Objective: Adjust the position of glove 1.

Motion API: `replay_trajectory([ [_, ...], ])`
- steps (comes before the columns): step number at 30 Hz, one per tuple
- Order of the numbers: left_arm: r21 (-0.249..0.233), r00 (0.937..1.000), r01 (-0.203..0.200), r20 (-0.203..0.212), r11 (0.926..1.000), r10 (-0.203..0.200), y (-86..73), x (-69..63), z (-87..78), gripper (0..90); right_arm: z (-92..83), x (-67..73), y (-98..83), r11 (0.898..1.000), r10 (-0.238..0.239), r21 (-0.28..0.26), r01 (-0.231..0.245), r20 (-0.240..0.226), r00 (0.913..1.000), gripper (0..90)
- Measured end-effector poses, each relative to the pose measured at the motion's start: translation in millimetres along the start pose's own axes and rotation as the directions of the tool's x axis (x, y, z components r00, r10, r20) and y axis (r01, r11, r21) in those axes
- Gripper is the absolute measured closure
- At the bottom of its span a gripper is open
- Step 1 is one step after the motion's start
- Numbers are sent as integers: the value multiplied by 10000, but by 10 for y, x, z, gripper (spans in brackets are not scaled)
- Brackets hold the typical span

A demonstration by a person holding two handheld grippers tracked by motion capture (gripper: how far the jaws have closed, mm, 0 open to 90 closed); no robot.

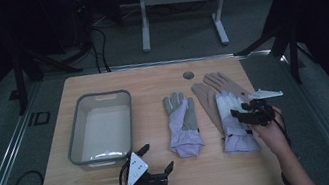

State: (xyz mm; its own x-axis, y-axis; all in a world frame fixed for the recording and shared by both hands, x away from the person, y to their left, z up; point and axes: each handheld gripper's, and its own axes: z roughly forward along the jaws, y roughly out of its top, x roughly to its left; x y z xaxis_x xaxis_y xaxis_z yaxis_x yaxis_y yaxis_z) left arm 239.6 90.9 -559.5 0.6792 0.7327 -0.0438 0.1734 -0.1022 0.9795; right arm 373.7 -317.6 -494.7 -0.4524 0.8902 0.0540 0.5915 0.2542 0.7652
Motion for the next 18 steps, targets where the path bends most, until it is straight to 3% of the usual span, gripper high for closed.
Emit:
replay_trajectory([
  [6,8,10000,34,-17,10000,-34,0,1,1,17,67,-26,-240,9991,7,434,1,-192,9998,430],
  [12,20,10000,24,-19,10000,-24,0,1,1,17,145,-59,-346,9977,76,673,-67,-118,9999,443],
  [15,26,10000,17,-27,10000,-17,1,0,1,17,165,-53,-392,9978,33,665,-20,-205,9998,523],
  [16,37,10000,-5,-30,10000,5,1,-2,1,17,166,-28,-419,9985,-13,546,30,-305,9995,597],
  [17,37,10000,-5,-30,10000,5,1,-2,1,17,166,-28,-419,9985,-13,546,30,-305,9995,597],
  [18,43,10000,-9,-36,10000,9,1,-3,2,17,161,11,-435,9986,-288,433,294,-154,9995,618],
])
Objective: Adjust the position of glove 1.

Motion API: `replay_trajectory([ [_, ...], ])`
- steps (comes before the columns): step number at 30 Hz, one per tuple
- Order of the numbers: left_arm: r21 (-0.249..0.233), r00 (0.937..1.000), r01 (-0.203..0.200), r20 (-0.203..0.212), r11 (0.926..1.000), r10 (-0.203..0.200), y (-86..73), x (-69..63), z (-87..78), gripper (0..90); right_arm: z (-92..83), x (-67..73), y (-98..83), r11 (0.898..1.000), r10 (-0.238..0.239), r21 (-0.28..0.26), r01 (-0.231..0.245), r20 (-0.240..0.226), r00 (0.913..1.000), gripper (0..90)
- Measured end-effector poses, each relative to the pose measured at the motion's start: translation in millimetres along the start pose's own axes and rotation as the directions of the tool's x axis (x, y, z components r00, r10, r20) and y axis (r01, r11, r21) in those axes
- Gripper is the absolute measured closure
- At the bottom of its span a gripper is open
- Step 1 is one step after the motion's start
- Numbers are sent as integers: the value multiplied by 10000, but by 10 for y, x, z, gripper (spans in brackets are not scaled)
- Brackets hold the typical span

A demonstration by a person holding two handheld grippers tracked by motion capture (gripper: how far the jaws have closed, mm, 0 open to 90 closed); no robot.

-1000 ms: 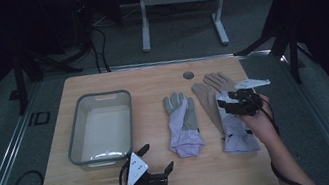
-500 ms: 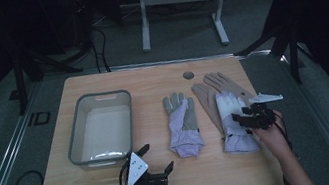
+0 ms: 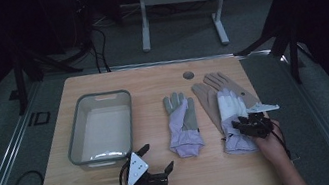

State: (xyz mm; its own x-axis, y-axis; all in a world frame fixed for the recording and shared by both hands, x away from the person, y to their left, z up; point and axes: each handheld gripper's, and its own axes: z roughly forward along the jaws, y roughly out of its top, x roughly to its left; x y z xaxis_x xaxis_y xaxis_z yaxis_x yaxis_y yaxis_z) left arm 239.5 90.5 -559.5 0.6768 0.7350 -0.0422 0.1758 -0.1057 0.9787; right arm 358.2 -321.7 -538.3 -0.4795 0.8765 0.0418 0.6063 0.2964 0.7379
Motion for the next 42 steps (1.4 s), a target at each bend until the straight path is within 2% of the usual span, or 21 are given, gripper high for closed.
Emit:
replay_trajectory([
  [2,6,10000,-2,-2,10000,2,0,0,0,17,1,16,-4,10000,4,-23,-3,85,10000,627],
  [4,17,10000,2,-1,10000,-2,1,1,1,17,-8,33,5,9996,278,22,-278,158,9995,695],
  [7,17,10000,12,-4,10000,-12,1,2,2,17,-22,76,14,9999,173,1,-173,345,9993,748],
  [9,17,10000,25,-1,10000,-25,1,4,1,17,-65,109,43,9995,328,-11,-328,562,9979,783],
  [13,10,10000,29,7,10000,-29,1,4,1,17,-148,110,94,9984,564,-107,-558,623,9965,794],
  [15,11,10000,26,3,10000,-26,1,3,1,17,-258,122,167,9966,756,-366,-733,642,9951,796],
  [21,15,10000,30,-7,10000,-30,1,4,2,17,-421,194,353,9953,671,-742,-620,686,9954,798],
  [24,15,10000,36,-10,10000,-36,1,4,2,17,-504,246,542,9943,627,-893,-589,411,9972,800],
  [25,15,10000,36,-10,10000,-36,1,4,2,17,-504,246,542,9943,627,-893,-589,411,9972,800],
  [26,13,10000,36,-10,10000,-36,1,4,2,17,-539,291,636,9935,588,-999,-546,393,9975,800],
  [29,-3,10000,52,-20,10000,-52,1,2,4,17,-574,344,729,9919,558,-1160,-510,381,9977,801],
  [30,12,10000,36,-20,10000,-36,1,3,3,17,-599,423,838,9914,463,-1241,-413,379,9982,800],
  [31,12,10000,36,-23,10000,-36,1,3,3,17,-599,423,838,9914,463,-1241,-413,379,9982,800],
  [32,16,10000,39,-25,10000,-39,2,3,3,17,-603,504,935,9922,282,-1223,-244,292,9992,800],
  [34,16,10000,35,-20,10000,-35,2,3,2,17,-600,537,968,9926,217,-1199,-178,312,9993,800],
  [36,12,10000,32,-19,10000,-32,1,2,2,17,-577,625,1049,9937,66,-1124,-40,230,9997,799],
  [41,16,10000,15,-23,10000,-15,2,2,3,17,-446,891,1199,9951,60,-986,-69,-91,9999,799],
  [42,16,10000,15,-23,10000,-15,2,2,3,17,-446,891,1199,9951,60,-986,-69,-91,9999,799],
])
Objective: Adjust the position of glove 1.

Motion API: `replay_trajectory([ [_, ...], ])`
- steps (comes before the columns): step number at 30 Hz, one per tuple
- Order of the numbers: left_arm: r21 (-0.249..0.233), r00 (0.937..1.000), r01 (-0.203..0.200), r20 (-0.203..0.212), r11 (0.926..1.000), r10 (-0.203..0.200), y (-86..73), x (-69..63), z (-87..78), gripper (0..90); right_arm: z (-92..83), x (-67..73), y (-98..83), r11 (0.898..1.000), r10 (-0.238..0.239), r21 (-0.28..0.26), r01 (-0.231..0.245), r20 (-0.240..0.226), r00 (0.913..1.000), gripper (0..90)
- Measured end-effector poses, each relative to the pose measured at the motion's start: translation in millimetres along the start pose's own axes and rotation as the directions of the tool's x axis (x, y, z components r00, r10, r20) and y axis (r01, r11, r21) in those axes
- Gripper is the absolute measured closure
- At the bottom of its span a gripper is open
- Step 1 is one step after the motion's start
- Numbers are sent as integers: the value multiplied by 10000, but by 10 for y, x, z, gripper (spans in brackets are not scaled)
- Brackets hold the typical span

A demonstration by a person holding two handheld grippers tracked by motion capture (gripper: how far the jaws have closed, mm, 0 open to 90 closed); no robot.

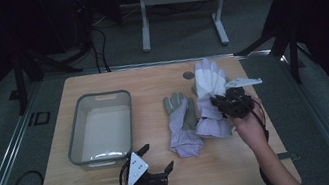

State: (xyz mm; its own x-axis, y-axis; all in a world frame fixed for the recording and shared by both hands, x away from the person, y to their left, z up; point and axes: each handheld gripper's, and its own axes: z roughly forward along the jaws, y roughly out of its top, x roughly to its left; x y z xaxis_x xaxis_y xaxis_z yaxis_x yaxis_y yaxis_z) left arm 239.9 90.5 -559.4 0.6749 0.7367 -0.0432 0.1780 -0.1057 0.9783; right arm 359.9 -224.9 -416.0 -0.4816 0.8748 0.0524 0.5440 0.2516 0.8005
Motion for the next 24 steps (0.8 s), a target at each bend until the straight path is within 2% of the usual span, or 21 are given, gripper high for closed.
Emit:
replay_trajectory([
  [2,0,10000,4,-2,10000,-4,0,0,0,17,31,47,15,10000,11,42,-10,-101,9999,800],
  [3,0,10000,2,1,10000,-2,0,1,0,17,134,226,56,9995,-164,252,170,-230,9996,799],
  [5,-3,10000,-6,2,10000,6,0,0,0,17,158,266,64,9993,-202,312,211,-282,9994,799],
  [8,3,10000,-11,6,10000,11,0,-1,-1,17,261,413,85,9974,-435,554,453,-336,9985,800],
  [9,0,10000,-3,11,10000,3,0,0,-1,17,343,493,84,9961,-464,736,492,-391,9982,799],
  [15,-10,10000,16,20,10000,-16,-1,0,-1,17,502,597,38,9930,-376,1098,432,-523,9979,799],
  [18,-13,10000,26,27,10000,-26,-1,1,-1,17,623,640,-32,9880,-431,1459,500,-506,9978,797],
  [20,-16,10000,28,30,10000,-28,-1,2,-1,17,623,640,-32,9880,-431,1459,500,-506,9978,797],
  [24,-1,10000,30,27,10000,-30,0,2,-1,17,777,626,-84,9823,-410,1809,489,-474,9980,793],
])
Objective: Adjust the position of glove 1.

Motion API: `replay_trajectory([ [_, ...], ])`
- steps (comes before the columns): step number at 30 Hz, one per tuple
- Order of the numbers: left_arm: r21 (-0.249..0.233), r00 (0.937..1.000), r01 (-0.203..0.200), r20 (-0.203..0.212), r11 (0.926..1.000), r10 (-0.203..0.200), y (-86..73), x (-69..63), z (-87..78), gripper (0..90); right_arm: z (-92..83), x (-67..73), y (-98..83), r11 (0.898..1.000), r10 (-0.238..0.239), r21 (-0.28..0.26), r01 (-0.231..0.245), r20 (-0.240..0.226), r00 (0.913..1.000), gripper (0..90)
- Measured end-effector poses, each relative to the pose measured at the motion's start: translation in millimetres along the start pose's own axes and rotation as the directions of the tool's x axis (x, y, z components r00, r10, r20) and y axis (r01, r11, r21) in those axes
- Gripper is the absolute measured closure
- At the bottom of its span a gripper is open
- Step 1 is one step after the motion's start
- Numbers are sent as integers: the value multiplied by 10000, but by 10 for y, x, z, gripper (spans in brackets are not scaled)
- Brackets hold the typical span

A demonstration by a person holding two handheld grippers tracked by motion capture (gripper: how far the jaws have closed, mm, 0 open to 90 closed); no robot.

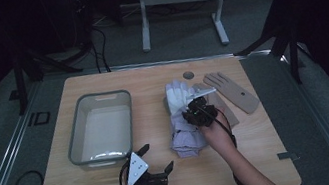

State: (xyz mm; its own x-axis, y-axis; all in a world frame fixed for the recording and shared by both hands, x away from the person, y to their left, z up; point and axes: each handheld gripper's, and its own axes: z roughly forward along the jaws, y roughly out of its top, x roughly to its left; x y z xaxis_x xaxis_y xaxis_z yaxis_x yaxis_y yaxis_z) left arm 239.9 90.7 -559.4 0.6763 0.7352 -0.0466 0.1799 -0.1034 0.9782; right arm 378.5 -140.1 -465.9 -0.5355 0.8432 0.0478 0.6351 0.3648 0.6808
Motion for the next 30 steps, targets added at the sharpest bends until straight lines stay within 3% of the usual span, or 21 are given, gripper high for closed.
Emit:
replay_trajectory([
  [3,-23,10000,31,-6,10000,-31,-1,0,1,17,75,-13,-5,9997,179,178,-181,84,9998,792],
  [10,-31,10000,31,3,10000,-31,-1,1,1,17,253,-19,-91,9984,12,562,-13,24,10000,788],
  [22,-9,10000,-4,-2,10000,4,-1,0,1,17,195,-31,-188,9949,-449,878,496,-540,9975,783],
  [28,38,10000,-51,-34,10000,51,2,-7,6,17,195,-68,-179,9956,-618,644,680,-942,9936,679],
  [30,73,9999,-118,-80,9999,118,3,-17,10,17,157,-73,-165,9967,-684,367,725,-1037,9923,606],
])
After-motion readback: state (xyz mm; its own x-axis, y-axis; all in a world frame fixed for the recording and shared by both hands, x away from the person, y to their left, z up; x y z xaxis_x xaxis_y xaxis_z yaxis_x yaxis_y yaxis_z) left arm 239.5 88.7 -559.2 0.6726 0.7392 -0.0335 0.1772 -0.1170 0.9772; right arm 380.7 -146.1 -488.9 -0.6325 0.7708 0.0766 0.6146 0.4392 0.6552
